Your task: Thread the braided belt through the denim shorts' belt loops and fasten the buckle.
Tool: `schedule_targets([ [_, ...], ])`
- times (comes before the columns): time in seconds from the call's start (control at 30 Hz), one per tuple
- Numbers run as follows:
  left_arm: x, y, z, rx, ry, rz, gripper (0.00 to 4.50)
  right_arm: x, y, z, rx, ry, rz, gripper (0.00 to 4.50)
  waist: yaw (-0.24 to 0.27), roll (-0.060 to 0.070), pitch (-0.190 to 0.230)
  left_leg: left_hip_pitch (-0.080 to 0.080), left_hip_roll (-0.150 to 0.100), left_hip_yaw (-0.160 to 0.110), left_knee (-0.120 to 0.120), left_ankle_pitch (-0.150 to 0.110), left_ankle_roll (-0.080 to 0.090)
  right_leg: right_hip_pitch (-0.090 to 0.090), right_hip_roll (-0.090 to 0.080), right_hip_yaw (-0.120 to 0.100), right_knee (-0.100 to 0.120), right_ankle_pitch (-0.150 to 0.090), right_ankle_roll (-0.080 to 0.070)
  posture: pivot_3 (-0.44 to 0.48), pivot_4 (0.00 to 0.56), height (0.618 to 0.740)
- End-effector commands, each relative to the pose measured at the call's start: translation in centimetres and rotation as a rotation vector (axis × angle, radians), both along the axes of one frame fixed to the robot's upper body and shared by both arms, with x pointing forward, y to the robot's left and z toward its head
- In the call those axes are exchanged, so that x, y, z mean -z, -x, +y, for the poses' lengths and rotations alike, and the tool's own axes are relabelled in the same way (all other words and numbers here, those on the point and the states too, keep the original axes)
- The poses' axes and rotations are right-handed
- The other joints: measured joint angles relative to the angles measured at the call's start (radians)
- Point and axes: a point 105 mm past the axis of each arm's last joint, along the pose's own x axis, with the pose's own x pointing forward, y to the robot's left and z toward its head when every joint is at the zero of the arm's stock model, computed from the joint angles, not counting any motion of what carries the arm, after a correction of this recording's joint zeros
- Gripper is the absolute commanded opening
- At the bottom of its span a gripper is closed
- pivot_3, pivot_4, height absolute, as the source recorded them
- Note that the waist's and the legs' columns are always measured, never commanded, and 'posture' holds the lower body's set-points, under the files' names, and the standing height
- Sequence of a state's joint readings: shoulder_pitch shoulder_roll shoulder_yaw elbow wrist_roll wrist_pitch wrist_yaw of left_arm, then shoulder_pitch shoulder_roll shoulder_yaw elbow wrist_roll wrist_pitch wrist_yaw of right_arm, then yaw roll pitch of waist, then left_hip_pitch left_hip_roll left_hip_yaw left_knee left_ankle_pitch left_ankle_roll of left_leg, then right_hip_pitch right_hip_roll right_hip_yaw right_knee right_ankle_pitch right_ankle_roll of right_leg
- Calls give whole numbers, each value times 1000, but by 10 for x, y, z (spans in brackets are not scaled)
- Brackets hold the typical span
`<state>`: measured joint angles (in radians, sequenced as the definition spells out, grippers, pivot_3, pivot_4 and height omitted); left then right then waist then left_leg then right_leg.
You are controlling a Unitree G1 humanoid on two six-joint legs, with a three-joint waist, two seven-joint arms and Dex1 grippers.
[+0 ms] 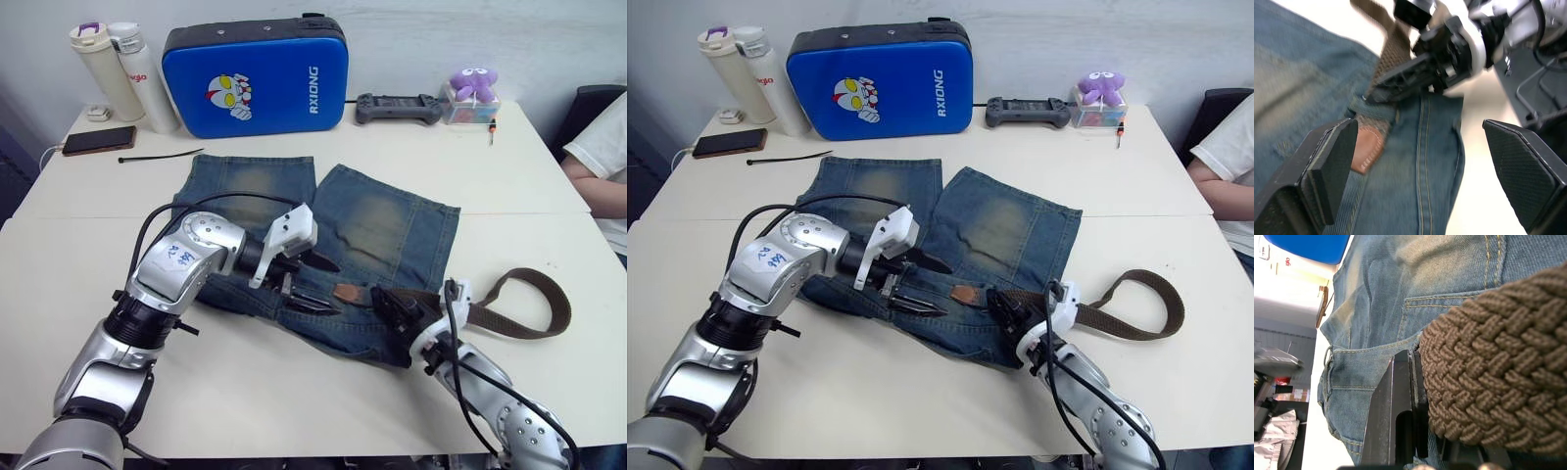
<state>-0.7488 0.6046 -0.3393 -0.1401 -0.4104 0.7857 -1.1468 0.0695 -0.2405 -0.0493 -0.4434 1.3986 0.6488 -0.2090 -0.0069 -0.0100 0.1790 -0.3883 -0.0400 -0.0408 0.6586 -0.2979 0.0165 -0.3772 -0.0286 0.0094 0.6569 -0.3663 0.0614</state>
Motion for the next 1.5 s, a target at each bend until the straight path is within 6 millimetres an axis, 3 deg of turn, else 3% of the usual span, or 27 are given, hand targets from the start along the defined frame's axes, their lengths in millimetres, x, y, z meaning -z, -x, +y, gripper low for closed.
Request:
schedule_targets([
  [0.03, -4, 4, -2, 20, -1, -39, 4500, 13, -1, 5, -19, 35, 35, 102, -1, 0, 0, 0, 0, 0, 0, 0, 0, 0, 0, 0, 0, 0, 0, 0, 150, 739],
  [0.07, -3, 5, -2, 20, -2, -38, 4500, 16, -1, 5, -27, 60, 44, 102, -3, -1, 0, 0, 0, 0, 0, 0, 0, 0, 0, 0, 0, 0, 0, 0, 150, 739],
  [0.17, -2, 6, -3, 20, -3, -39, 4500, 15, 1, 2, -29, 55, 45, 1131, -7, -1, -1, 1, 0, 0, 0, 0, 0, 0, 0, 0, 1, 0, 0, 0, 150, 739],
  [0.4, 1, 5, -12, 37, 8, -42, 4500, 6, 23, -14, -71, 144, 38, 4395, 11, -1, -1, 0, 0, -1, 0, 0, 1, 1, -1, 0, 0, 0, 0, 0, 150, 739],
  [0.63, 1, 4, -18, 45, 26, -44, 4500, -1, 43, -34, -90, 208, 56, 4462, 20, -1, -1, -1, -1, -3, 1, -1, 1, 2, 0, 0, -2, 0, 0, 0, 150, 739],
  [0.87, 4, 2, -16, 36, 30, -44, 4500, -13, 60, -28, -223, 240, 48, 4462, 12, -1, -1, -1, 0, -3, 1, 0, 2, 2, 1, 0, -2, 0, 0, 0, 150, 739],
  [1.03, 3, 0, -17, 32, 33, -53, 4500, -12, 56, -29, -233, 235, 50, 4462, 6, -1, -1, -1, 0, -3, 1, 0, 2, 2, 1, 0, -1, 0, 0, 0, 150, 739],
  [1.1, 2, 0, -17, 31, 35, -55, 4500, -13, 58, -21, -290, 239, 35, 4462, 5, -1, -1, -1, 0, -3, 1, 0, 2, 2, 1, 0, -1, 0, 0, 0, 150, 739],
  [1.23, 1, 0, -14, 26, 37, -53, 4500, -26, 73, -12, -431, 277, -37, 4462, 7, -1, -1, -1, 0, -3, 1, 0, 2, 2, 1, 0, -2, 0, 0, 0, 150, 739],
  [1.3, 0, -1, -12, 18, 42, -49, 4500, -44, 77, -11, -487, 294, -133, 4462, 8, -1, -1, -2, 0, -3, 1, 0, 2, 2, 1, 0, -2, 0, 0, 0, 150, 739],
  [1.4, -1, -2, -9, 12, 47, -47, 4500, -61, 79, -13, -539, 379, -257, 4462, 7, -1, -1, -2, -1, -3, 2, 0, 2, 2, 1, 0, -2, 0, 0, 0, 150, 739],
  [1.5, -4, -2, -8, 15, 62, -52, 4500, -63, 59, -51, -493, 788, -333, 4462, 10, 0, 0, -2, 0, -4, 2, 0, 2, 2, 1, 0, -2, 0, 0, 0, 150, 739],
])
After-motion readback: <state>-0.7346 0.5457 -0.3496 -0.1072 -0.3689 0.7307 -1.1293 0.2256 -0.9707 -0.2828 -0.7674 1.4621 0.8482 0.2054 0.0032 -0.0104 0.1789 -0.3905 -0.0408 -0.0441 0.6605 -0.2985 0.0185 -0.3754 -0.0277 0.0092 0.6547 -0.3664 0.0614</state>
